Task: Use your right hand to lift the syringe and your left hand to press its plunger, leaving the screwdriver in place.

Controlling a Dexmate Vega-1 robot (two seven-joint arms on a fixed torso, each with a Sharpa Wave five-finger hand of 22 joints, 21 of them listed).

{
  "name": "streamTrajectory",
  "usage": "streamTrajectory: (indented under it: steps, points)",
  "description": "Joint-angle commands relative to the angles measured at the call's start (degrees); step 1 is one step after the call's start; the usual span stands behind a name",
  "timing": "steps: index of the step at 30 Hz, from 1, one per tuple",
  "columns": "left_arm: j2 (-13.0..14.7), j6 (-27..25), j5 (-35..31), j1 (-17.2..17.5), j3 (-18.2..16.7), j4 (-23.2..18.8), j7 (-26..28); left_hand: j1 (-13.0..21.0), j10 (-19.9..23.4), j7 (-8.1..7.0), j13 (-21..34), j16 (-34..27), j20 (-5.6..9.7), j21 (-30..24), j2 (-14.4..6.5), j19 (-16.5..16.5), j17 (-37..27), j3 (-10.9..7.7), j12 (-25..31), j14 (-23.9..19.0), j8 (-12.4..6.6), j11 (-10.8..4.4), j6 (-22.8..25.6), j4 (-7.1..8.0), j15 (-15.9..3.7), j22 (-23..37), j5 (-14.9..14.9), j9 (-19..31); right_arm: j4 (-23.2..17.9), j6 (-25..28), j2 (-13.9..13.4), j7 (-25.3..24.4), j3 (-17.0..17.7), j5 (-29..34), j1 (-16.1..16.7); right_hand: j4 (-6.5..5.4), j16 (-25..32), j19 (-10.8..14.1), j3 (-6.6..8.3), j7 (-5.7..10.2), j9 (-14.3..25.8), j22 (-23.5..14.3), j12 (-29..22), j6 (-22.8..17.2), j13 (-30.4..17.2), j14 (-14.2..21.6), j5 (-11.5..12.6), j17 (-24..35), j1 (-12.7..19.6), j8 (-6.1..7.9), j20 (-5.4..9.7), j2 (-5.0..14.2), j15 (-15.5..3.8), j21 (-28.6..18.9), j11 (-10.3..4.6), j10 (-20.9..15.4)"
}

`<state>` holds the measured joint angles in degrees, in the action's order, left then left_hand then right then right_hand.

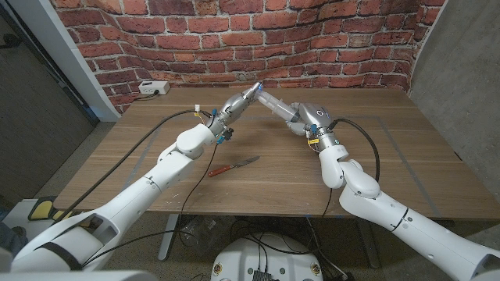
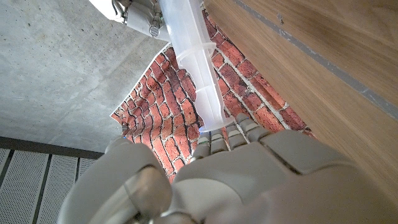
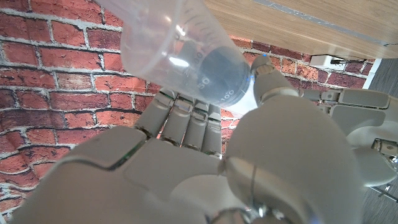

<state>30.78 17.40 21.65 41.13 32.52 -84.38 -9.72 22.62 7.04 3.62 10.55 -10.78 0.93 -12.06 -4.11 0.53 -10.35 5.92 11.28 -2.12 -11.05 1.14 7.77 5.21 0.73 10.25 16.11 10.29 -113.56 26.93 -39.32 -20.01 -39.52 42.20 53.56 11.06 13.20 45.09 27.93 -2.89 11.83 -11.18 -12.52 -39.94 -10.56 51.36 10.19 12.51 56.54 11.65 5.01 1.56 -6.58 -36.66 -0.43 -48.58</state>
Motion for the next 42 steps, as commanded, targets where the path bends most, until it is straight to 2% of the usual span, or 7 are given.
streamTrajectory:
  steps: [1,19,42]
  points:
    - [-0.8,0.0,0.2,-0.6,1.0,0.7,-1.2,0.3,0.3,0.08,0.3,0.2,0.21,0.0,-0.1,0.4,-0.1,0.29,0.2,0.0,-0.21,-0.11,0.4,0.00,0.09,0.3,-0.1,0.2,0.7,-0.3,0.3,0.2,0.0,-0.9,-0.6,-6.25,0.0,0.1,6.73,8.06,0.3,-0.1,-0.3,-8.7,-0.2,0.6,0.3,0.2,4.1,0.13,6.83,8.74,-5.04,-0.5,-3.85,-4.3]
    - [-1.2,-0.2,-0.6,-1.9,2.6,1.3,-3.6,0.3,0.4,0.01,0.3,0.2,0.18,0.0,-0.2,0.5,-0.1,0.47,0.2,0.0,-0.13,-0.12,0.3,0.02,0.02,0.3,-0.2,0.2,1.3,-1.1,0.8,0.1,-0.7,-0.5,-1.8,-6.25,0.0,0.0,6.73,8.02,0.3,-0.1,-0.1,-8.6,-0.2,0.8,0.2,0.2,3.8,-0.01,6.88,8.80,-5.16,-0.9,-3.88,-4.3]
    - [-1.0,-0.1,-0.3,-1.9,2.8,1.4,-4.7,0.4,0.3,-0.05,0.3,0.2,0.15,0.0,-0.2,0.5,-0.1,0.68,0.2,0.1,-0.13,-0.12,0.3,0.04,0.10,0.3,-0.2,0.2,2.1,-0.8,1.8,1.1,-1.8,0.2,-3.2,-6.09,-0.1,-0.1,6.84,8.01,0.4,0.0,0.1,-8.8,-0.2,0.9,0.3,0.2,3.5,-0.08,6.92,8.77,-5.15,-1.6,-4.20,-4.4]
